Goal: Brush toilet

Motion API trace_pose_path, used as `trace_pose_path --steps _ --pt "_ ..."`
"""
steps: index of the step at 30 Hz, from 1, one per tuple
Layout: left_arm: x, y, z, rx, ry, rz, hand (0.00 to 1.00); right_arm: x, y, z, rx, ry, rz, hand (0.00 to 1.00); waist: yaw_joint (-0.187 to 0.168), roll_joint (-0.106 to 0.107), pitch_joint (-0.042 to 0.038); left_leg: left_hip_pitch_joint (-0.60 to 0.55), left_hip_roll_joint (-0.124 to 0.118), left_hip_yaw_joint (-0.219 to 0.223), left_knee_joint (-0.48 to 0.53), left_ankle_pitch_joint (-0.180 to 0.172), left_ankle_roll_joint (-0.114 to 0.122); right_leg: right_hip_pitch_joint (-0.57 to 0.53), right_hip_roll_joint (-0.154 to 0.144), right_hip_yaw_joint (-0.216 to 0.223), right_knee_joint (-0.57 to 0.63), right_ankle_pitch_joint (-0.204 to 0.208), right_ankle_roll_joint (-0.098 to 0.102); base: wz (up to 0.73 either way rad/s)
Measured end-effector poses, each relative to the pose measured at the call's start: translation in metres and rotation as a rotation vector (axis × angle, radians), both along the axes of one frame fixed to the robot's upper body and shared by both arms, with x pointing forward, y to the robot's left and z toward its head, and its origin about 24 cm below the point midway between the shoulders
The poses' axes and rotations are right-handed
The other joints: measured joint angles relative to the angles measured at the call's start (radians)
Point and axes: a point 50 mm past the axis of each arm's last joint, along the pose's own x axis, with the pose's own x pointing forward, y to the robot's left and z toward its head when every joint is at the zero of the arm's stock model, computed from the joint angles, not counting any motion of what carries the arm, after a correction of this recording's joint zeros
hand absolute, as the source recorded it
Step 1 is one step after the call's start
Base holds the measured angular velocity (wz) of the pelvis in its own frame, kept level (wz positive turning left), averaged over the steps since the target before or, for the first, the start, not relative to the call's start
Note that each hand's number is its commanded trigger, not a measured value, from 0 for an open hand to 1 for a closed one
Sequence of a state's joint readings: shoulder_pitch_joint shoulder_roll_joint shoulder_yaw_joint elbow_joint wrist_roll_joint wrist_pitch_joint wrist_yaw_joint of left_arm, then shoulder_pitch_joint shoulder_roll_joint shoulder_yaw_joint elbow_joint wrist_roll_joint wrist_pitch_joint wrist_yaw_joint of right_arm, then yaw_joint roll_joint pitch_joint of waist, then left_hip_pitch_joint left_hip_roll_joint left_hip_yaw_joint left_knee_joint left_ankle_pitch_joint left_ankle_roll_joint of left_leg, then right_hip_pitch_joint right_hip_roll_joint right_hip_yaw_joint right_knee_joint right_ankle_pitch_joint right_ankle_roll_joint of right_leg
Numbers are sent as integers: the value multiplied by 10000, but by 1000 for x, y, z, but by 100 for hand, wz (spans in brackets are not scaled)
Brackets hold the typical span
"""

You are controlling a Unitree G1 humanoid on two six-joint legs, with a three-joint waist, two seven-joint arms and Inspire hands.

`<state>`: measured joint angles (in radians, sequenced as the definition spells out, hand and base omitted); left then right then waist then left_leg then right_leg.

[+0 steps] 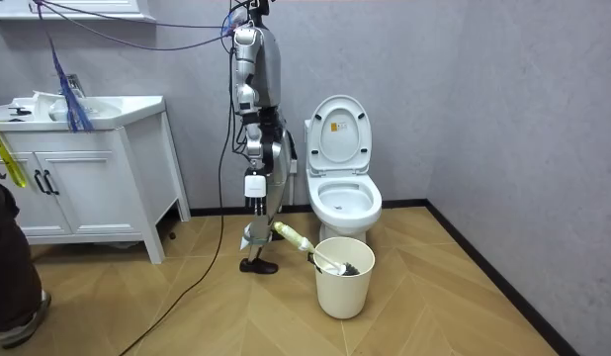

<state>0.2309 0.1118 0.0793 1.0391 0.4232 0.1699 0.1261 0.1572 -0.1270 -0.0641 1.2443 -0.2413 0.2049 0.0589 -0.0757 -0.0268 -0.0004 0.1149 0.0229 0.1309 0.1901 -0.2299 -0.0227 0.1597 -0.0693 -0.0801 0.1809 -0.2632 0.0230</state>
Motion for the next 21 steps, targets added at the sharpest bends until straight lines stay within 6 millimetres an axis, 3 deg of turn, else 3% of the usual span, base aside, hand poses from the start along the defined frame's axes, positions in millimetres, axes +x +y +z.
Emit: trace_pose_path --steps 21 --pt "-3 -2 -1 -262 87 102 0 14 -4 1 -778 -804 160 0 130 -30 10 5 -5 50 101 0 0 131 -9 -40 -100 2 -1 1"
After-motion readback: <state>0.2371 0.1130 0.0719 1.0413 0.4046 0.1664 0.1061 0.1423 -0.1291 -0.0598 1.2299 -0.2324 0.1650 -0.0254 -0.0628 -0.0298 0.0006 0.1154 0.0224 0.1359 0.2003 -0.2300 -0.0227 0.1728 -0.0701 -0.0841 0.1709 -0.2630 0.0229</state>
